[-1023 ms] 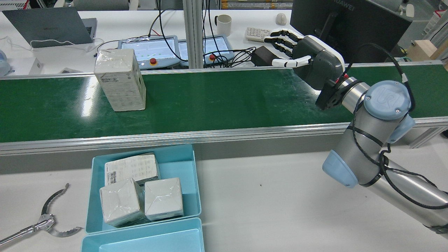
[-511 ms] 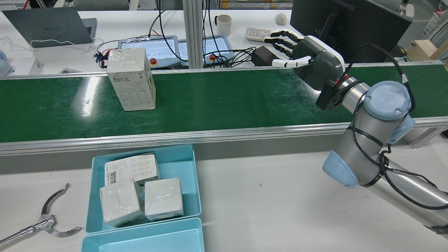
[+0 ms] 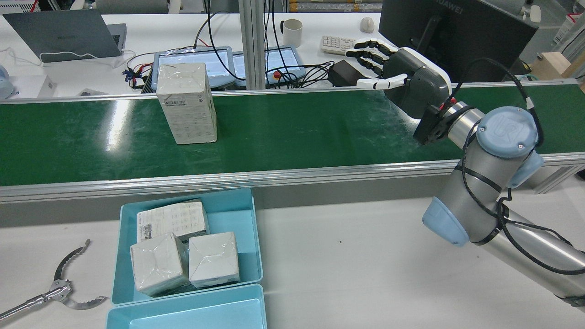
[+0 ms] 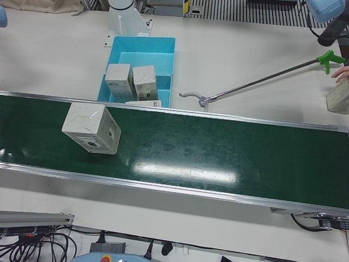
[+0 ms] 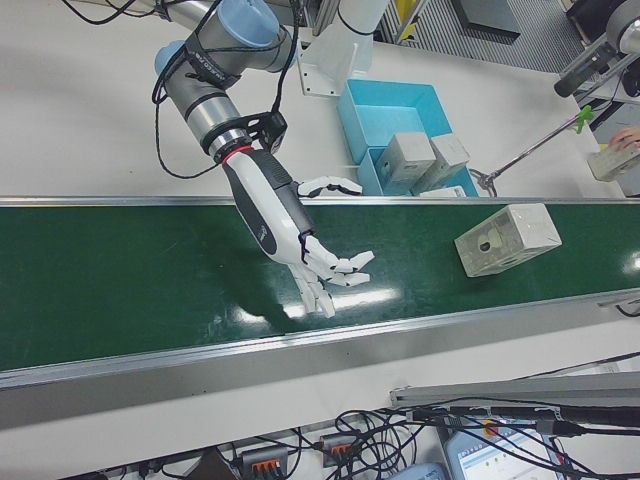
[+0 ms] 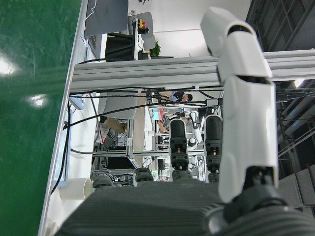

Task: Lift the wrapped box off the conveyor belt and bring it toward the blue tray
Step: 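Lower the right hand toward the belt in the box's path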

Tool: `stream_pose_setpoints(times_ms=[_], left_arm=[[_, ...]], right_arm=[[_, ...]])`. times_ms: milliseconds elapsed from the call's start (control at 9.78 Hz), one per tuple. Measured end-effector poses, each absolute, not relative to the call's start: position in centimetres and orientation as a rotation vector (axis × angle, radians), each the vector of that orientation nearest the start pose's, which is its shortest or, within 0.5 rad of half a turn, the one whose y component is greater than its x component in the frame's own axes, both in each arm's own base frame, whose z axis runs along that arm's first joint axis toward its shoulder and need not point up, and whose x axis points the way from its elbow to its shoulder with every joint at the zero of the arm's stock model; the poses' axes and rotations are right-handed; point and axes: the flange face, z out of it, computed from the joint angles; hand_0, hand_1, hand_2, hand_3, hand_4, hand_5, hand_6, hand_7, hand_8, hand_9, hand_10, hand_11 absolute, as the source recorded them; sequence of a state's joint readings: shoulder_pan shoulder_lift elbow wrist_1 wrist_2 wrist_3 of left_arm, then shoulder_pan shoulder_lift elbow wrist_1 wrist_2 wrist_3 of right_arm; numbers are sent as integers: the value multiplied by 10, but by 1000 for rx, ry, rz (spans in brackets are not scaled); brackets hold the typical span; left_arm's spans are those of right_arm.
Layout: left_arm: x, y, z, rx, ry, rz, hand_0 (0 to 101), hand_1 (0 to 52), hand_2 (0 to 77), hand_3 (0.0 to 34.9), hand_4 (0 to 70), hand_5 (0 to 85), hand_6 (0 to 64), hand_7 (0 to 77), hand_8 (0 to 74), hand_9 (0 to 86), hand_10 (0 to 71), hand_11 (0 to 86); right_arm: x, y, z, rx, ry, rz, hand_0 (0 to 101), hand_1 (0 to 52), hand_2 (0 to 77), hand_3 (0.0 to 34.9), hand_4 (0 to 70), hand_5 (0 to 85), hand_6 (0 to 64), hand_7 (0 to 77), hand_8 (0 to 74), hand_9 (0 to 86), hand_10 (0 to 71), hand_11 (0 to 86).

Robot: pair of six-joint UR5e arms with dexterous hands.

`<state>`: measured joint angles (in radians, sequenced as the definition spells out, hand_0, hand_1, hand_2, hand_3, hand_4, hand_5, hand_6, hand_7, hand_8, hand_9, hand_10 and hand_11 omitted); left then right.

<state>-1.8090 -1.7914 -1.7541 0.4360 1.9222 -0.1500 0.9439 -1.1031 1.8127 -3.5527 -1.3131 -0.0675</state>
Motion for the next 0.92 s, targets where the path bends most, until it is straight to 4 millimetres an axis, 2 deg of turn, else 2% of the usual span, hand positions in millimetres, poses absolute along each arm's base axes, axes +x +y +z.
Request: stream_pose_setpoints(times_ms=[716,920], left_arm=[[-225,-505,526,-303,2191,-2279,0,0,5,0,0,11,0,0,0,0,0,0],[-225,-505,526,-303,2191,-2279,0,0,5,0,0,11,0,0,0,0,5,0]], right_arm=[[-228,-587,356,497,2645,-1988,490,180,235,205,98,365,33,256,0,49,0,11],[-224,-587,348,490,2660,-1965,490,180,235,205,98,365,33,256,0,49,0,11]])
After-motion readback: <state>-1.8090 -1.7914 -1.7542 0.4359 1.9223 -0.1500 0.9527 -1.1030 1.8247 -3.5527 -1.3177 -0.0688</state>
